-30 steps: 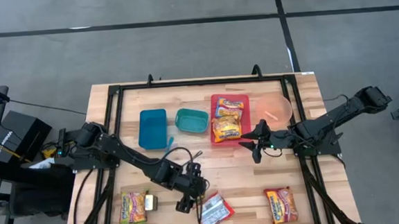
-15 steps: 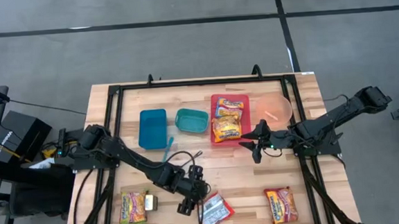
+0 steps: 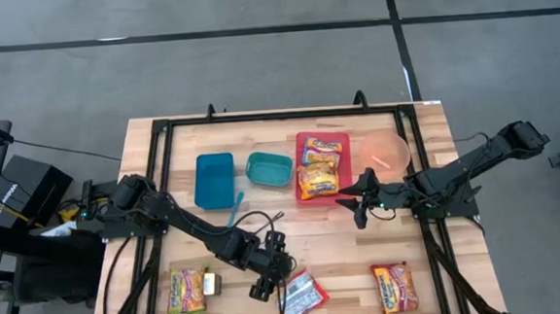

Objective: Pick & Place Food Item
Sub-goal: Put the yellow seasoning bottle into the blue bin

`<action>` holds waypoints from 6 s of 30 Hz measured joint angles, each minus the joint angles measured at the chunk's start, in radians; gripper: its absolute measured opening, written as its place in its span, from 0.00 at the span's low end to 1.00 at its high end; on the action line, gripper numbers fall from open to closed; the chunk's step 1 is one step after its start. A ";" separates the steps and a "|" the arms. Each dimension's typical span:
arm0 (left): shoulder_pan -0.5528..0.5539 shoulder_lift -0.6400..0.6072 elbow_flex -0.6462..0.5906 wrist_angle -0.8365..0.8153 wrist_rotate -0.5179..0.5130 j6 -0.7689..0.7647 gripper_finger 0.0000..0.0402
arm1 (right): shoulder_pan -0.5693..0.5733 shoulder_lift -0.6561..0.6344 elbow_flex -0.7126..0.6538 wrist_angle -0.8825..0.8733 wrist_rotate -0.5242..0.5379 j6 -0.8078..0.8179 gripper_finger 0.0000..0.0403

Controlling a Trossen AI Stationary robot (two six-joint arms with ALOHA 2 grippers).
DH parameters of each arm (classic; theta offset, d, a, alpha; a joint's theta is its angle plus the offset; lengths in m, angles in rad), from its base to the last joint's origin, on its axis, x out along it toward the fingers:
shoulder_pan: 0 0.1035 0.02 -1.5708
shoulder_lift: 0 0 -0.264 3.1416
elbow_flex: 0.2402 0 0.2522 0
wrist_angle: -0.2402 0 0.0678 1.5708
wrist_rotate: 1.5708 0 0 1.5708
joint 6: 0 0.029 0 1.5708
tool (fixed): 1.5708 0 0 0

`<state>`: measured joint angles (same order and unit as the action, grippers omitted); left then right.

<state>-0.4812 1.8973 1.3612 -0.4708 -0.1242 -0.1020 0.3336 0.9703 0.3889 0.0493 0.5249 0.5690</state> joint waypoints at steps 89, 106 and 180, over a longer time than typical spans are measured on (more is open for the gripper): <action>0.011 0.025 -0.021 0.034 0.016 -0.381 0.54 | 0.000 0.000 0.000 -0.005 0.004 0.008 0.39; 0.011 0.025 -0.021 0.033 0.018 -0.382 0.56 | 0.000 0.000 0.000 -0.005 0.003 0.008 0.39; 0.010 0.026 -0.021 0.033 0.026 -0.385 0.52 | 0.000 0.000 0.000 -0.005 0.003 0.008 0.39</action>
<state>-0.4709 1.9232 1.3399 -0.4381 -0.0986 -0.4873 0.3336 0.9703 0.3893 0.0441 0.5282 0.5766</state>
